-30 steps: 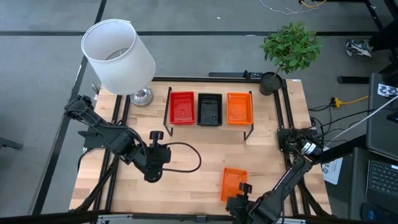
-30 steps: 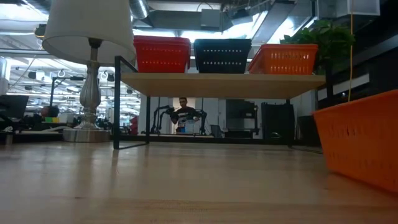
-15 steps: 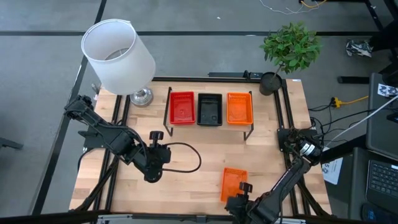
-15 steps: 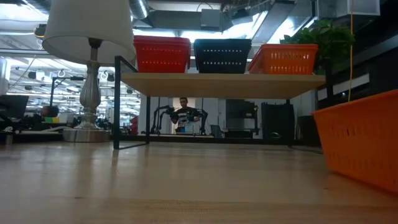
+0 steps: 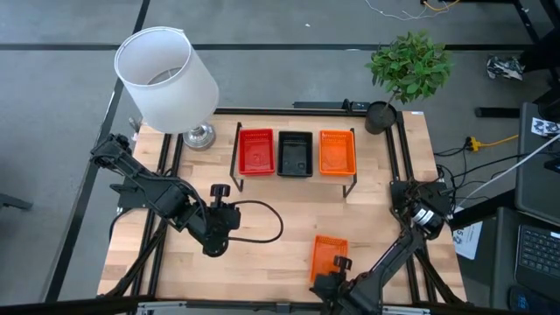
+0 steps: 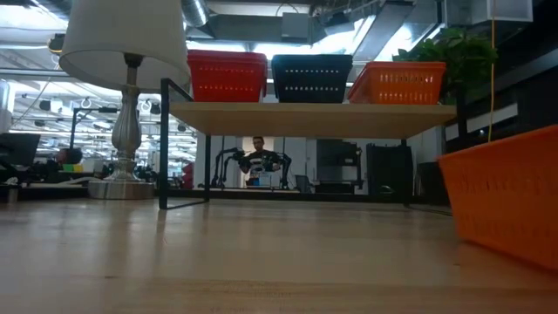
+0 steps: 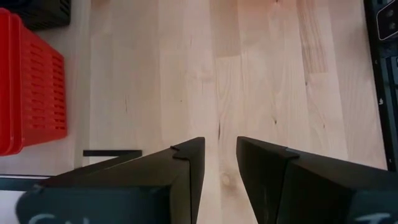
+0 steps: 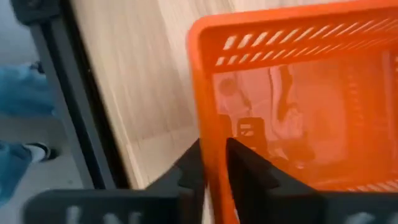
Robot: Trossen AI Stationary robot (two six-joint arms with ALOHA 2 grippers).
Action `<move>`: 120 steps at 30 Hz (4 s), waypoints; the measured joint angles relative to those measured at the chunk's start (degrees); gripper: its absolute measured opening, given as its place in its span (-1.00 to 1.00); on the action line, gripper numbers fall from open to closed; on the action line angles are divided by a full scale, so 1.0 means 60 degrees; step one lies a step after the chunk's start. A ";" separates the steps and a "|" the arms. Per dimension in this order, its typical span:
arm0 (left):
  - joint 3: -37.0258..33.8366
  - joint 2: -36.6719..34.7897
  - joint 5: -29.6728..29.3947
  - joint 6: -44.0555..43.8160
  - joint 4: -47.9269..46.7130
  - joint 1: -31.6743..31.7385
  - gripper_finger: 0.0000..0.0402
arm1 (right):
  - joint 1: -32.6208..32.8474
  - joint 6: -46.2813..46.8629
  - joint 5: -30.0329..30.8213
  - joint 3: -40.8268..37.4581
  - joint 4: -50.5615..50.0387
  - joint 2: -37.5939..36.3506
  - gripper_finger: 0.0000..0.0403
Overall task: Stack baskets on shelf by color
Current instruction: Stack the orange bin on top of the orange bin, then return to Home Position
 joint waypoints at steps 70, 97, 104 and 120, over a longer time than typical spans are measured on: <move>0.0000 -0.0007 -0.0530 0.0047 0.0437 -0.0004 -0.57 | -0.6959 -0.9272 0.0220 -0.4756 -0.0184 -0.9885 -0.93; 0.0000 -0.0013 -0.0869 0.0549 0.0260 -0.0037 -0.57 | -0.6591 -0.8446 -0.1809 -0.2187 -0.0797 -1.0262 -0.39; -0.0480 -0.0793 -0.1236 -0.0089 -0.1215 -0.0210 -0.61 | -0.5083 -0.7605 -0.0705 -0.5812 0.0062 -1.2887 -0.48; -0.9919 -0.7884 -0.0959 0.0995 0.9268 -0.0185 -0.74 | -0.3612 -0.8844 -0.0970 -1.3335 0.6922 -1.7735 -0.52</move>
